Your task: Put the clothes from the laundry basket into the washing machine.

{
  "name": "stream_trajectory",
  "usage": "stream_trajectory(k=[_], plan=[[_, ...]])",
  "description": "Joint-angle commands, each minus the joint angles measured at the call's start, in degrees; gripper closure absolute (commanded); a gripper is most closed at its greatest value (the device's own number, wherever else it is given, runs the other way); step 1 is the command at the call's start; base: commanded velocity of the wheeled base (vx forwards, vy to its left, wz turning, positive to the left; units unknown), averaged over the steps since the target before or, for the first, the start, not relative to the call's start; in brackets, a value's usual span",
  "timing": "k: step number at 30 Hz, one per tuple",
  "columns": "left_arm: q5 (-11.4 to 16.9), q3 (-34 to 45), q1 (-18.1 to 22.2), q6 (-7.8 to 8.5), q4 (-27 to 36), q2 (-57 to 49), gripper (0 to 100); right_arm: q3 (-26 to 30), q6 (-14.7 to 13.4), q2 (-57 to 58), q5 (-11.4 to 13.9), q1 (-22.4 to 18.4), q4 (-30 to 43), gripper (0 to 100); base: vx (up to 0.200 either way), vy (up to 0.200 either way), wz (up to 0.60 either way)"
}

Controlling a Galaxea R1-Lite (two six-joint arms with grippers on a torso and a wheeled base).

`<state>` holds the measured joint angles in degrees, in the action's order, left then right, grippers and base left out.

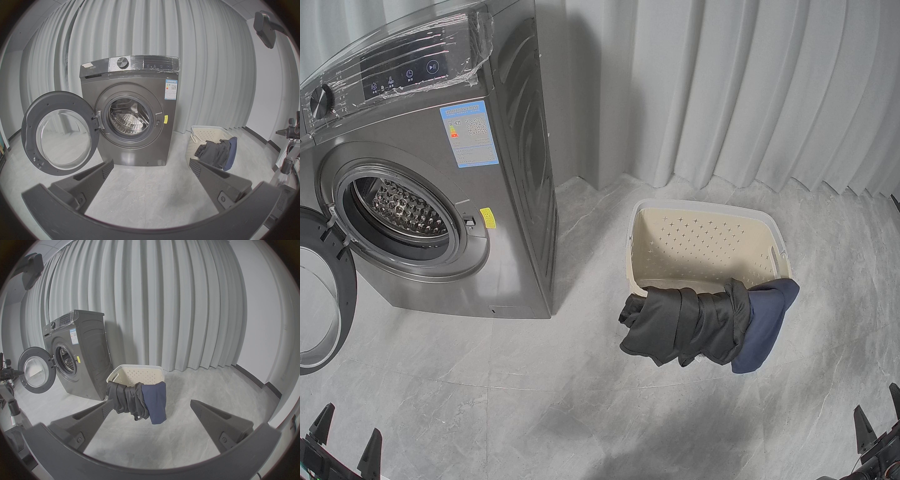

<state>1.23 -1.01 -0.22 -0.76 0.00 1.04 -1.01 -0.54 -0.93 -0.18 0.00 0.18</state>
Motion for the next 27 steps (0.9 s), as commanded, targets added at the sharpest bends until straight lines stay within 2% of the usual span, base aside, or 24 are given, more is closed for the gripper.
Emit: stream_trajectory(k=[1,27], plan=[[0.00,0.92,-0.04,-0.04,0.00,-0.86,0,1.01,0.01,0.93,0.01,0.00,0.08,0,0.000,-0.200,0.00],[0.00,0.92,-0.04,-0.04,0.00,-0.86,0,1.01,0.01,0.93,0.01,0.00,-0.01,0,0.000,-0.200,0.00]])
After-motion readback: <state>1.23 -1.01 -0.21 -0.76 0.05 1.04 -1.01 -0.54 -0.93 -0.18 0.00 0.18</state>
